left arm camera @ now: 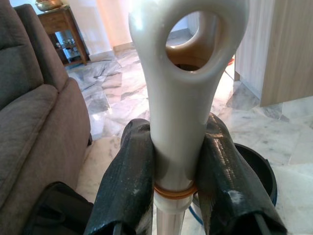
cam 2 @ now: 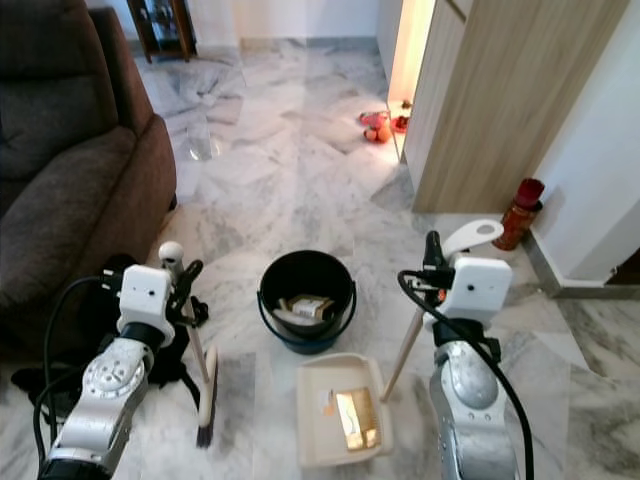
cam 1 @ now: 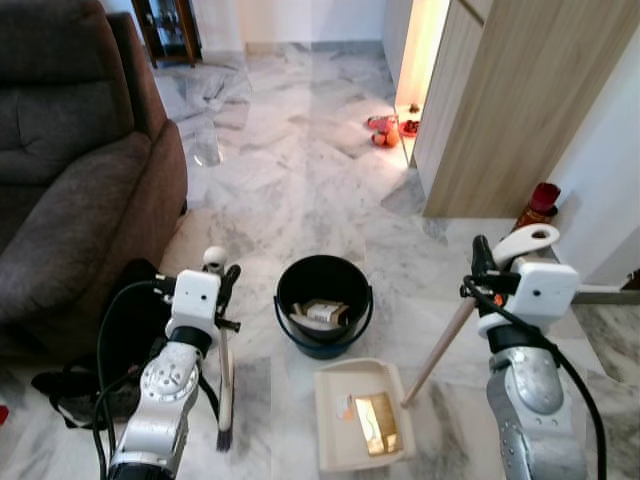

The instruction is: Sweep floor

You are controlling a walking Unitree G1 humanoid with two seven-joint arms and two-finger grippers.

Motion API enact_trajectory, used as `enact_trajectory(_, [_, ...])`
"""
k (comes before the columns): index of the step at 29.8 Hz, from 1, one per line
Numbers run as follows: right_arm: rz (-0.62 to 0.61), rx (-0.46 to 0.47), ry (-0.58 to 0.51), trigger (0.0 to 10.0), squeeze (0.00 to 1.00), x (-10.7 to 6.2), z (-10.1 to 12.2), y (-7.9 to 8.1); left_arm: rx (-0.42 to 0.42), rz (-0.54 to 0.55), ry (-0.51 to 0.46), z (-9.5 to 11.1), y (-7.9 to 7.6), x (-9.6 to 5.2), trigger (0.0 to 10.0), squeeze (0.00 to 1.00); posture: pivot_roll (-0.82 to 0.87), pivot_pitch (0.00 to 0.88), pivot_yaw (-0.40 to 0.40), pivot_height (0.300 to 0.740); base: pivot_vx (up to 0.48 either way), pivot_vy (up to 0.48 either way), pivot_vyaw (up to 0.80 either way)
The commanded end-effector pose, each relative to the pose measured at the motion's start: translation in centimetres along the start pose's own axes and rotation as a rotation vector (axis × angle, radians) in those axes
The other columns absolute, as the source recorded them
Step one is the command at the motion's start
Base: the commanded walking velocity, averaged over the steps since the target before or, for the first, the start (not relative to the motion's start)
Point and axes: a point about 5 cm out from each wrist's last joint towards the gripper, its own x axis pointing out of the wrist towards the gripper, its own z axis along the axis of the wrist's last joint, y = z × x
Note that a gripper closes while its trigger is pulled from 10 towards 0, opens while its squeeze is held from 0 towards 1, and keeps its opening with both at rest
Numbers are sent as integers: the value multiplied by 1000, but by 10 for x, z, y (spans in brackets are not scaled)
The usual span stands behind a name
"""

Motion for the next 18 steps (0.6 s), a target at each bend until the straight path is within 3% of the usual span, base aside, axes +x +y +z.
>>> enact_trajectory(1, [26, 65, -115, 10000, 0, 4, 31, 9, 13, -3, -36, 7, 3, 4, 10000, 0, 128, 71, 41, 740, 0, 0, 0])
enact_trajectory(9, [56, 111, -187, 10000, 0, 9, 63, 21, 11, -9, -38, 7, 2, 4, 10000, 0, 123, 72, 39, 740, 0, 0, 0])
enact_trajectory(18, [94, 118, -260, 10000, 0, 14, 100, 23, 4, -6, -38, 7, 1, 4, 10000, 0, 107, 73, 30, 740, 0, 0, 0])
